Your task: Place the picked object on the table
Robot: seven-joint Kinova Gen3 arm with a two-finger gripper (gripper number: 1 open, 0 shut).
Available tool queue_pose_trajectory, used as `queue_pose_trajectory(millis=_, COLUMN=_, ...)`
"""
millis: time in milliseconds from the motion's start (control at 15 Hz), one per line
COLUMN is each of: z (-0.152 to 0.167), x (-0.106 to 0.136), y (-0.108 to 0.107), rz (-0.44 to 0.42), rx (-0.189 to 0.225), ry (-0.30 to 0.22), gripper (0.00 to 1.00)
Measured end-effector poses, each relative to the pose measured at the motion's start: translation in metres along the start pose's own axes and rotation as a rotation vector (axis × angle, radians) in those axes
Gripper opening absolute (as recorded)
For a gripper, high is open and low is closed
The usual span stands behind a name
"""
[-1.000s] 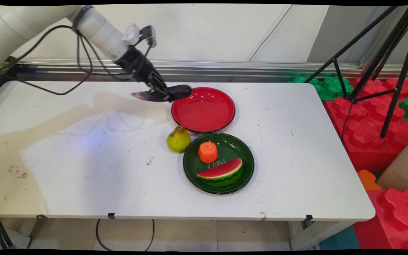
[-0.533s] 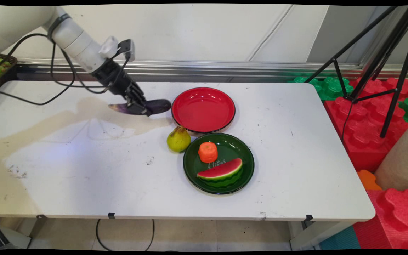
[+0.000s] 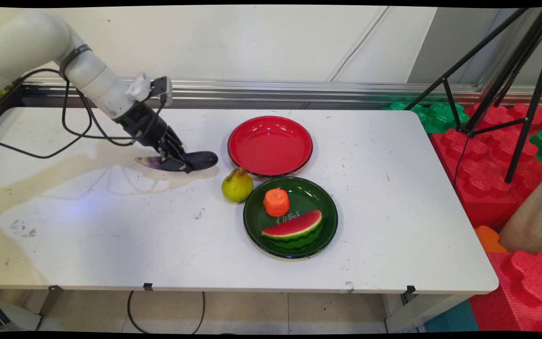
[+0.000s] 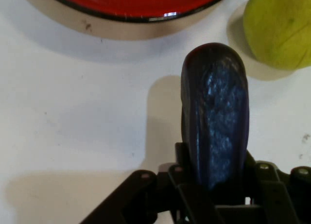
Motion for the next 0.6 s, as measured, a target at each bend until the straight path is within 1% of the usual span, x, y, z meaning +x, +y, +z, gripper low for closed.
queue_pose_trajectory(millis=467, z=0.025, x=-0.01, y=-0.003, rz=-0.027, rx=0.015, ry=0.0, gripper=0.0)
queue_pose_trajectory(millis=533, z=0.027, x=-0.011, y=-0.003, rz=-0.028, rx=0.018, ry=0.002, gripper=1.0)
queue_pose_trajectory(millis=600, z=0.029, x=-0.012, y=-0.003, rz=-0.029, rx=0.019, ry=0.002, gripper=1.0)
